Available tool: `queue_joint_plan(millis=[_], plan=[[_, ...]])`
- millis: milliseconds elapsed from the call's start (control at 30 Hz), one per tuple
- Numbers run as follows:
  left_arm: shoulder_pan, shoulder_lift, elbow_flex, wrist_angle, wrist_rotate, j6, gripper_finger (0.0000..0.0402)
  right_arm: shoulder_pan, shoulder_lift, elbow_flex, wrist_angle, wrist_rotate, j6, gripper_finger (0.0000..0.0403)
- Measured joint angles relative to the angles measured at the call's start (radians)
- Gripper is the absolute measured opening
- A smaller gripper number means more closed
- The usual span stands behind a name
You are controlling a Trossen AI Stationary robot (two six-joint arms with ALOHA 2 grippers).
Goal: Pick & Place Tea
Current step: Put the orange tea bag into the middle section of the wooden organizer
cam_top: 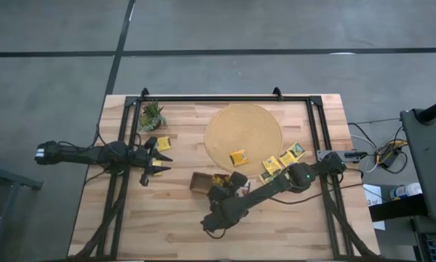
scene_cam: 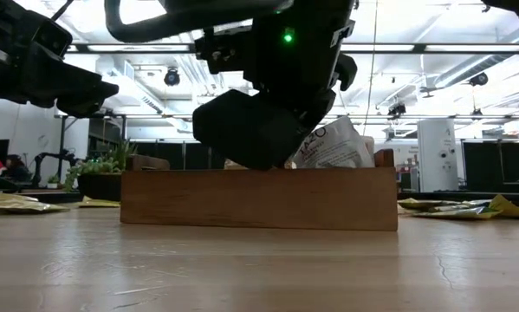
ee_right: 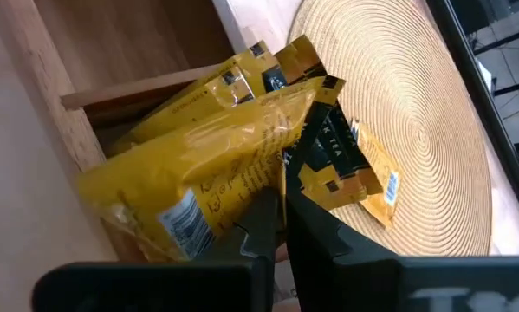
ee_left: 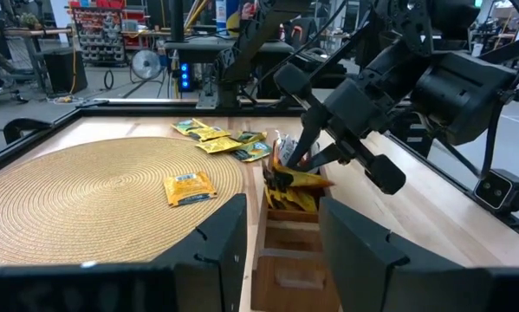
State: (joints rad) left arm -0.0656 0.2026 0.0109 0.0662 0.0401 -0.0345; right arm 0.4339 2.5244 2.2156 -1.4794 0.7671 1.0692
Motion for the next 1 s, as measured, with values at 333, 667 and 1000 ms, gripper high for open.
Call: queue_joint_plan(millis=[333, 667, 1000], plan=[[0.000, 0.000, 0.000, 0.000, 0.000, 0.000, 0.0139, 0.000, -0.003, 0.077, -0.059, 0.027, 0.004, 0.0090], [0.000, 0.000, 0.000, 0.000, 0.000, 0.000, 0.0139, 0.005, -0.008, 0.139, -0.090, 0.045, 0.021, 0.0144], [0.000, 0.000, 0.000, 0.000, 0.000, 0.000, 0.0139, 0.032, -0.039, 0.140, 0.006, -0.024, -0.007, 0.0115]])
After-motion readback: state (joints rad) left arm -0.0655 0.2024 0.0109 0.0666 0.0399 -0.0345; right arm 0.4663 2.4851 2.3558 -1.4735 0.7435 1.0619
